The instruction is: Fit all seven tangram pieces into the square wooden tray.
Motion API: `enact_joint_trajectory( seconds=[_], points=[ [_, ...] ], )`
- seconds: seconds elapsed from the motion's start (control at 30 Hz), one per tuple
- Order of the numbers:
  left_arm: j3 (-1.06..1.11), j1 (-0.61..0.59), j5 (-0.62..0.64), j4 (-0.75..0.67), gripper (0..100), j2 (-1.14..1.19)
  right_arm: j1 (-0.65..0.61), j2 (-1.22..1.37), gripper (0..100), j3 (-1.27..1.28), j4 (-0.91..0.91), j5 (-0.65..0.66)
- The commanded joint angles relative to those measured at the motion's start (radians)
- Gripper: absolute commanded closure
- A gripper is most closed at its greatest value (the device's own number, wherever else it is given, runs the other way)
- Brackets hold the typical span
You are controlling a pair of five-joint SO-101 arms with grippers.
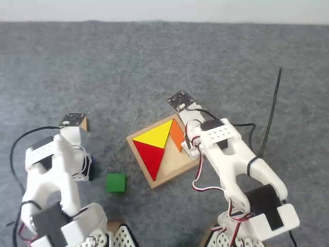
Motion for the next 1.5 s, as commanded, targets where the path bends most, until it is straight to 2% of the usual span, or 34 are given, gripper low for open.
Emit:
enact_joint_trajectory(
  seconds=[0.0,0.17,0.27,0.5,0.8,0.93,1.0,1.27,1.37,1.47],
  points=[
    [-0.016,-0.006,-0.008,-0.02,93,0.002,-0.021,-0.008,99.1,0.003,-0.007,0.014],
    [-0.019,-0.009,-0.011,-0.021,94,-0.011,-0.021,-0.008,99.1,0.003,-0.007,0.014],
    [-0.005,-0.009,-0.008,-0.006,94,-0.117,-0.021,-0.008,99.1,0.003,-0.007,0.014],
    [0.016,0.048,-0.006,0.172,95,-0.454,-0.021,-0.008,99.1,0.003,-0.007,0.014],
    [-0.054,0.11,0.006,0.275,97,-0.471,-0.021,-0.008,99.1,0.003,-0.005,0.014],
    [-0.114,0.242,0.021,0.328,97,-0.471,-0.021,-0.008,99.1,0.003,-0.005,0.014],
    [-0.12,0.348,0.091,0.315,97,-0.463,-0.021,-0.008,99.1,0.003,-0.005,0.014],
    [-0.117,0.816,0.425,0.083,97,-0.451,0.004,-0.016,99.1,0.003,-0.001,0.008],
    [-0.113,0.896,0.508,-0.074,97,-0.354,0.025,-0.018,99.1,0.0,-0.001,-0.005],
    [-0.153,0.934,0.598,-0.155,97,-0.196,0.038,-0.019,99.1,-0.003,-0.001,-0.049]
  ],
)
